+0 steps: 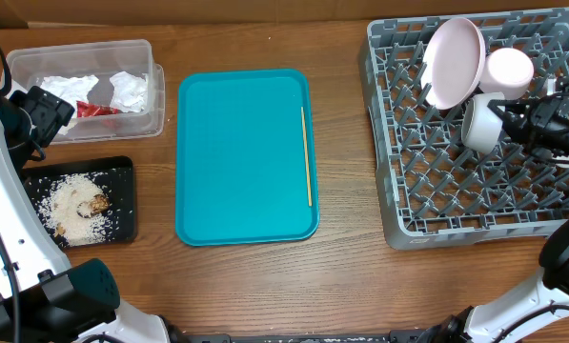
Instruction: Sort waste into correct bins and load items into the dishwasher
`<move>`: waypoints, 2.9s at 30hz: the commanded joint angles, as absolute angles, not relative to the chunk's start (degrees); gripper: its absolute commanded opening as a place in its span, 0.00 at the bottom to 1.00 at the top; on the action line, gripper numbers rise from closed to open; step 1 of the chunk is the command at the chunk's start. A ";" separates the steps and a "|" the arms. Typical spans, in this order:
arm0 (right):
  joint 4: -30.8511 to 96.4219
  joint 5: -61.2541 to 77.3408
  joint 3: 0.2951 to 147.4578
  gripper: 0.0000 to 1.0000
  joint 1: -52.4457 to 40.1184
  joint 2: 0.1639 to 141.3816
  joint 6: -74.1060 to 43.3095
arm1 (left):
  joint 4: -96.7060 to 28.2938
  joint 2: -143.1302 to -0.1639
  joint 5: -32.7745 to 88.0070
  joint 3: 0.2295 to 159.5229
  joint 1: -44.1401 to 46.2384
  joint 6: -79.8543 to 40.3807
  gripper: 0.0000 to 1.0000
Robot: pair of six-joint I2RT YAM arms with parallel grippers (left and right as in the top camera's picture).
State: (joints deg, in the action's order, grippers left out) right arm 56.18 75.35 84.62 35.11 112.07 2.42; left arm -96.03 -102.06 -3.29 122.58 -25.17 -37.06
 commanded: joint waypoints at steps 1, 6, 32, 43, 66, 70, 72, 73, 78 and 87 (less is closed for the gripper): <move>56.05 70.46 84.75 0.04 35.77 112.22 -0.38 | -95.94 -102.32 -4.01 122.32 -25.47 -36.38 1.00; 57.56 61.89 84.75 0.04 36.29 112.22 -1.74 | -95.94 -102.32 -4.01 122.32 -25.47 -36.38 1.00; 57.21 57.04 86.02 0.22 47.72 112.07 -3.29 | -95.94 -102.32 -3.99 122.32 -25.47 -36.40 1.00; 62.50 56.93 93.89 0.29 47.92 103.57 -3.29 | -95.94 -102.32 -3.99 122.32 -25.47 -36.40 1.00; 58.87 9.52 93.38 1.00 -17.17 92.82 -12.45 | -95.94 -102.32 -4.01 122.32 -25.47 -36.40 1.00; 53.84 10.83 93.38 1.00 -25.43 100.01 -13.78 | -95.94 -102.32 -4.01 122.32 -25.47 -36.40 1.00; 52.03 12.29 93.38 1.00 -28.29 103.79 -13.78 | -95.94 -102.32 -3.99 122.32 -25.47 -36.40 1.00; 51.31 11.97 93.38 1.00 -29.45 105.67 -13.78 | -95.94 -102.32 -4.01 122.32 -25.47 -36.40 1.00; 48.84 5.30 93.38 0.84 -33.01 114.54 -20.58 | -95.94 -102.32 -4.01 122.32 -25.47 -36.40 1.00; 45.89 -1.34 93.38 0.75 -33.76 120.88 -25.61 | -95.94 -102.32 -4.01 122.32 -25.47 -36.38 1.00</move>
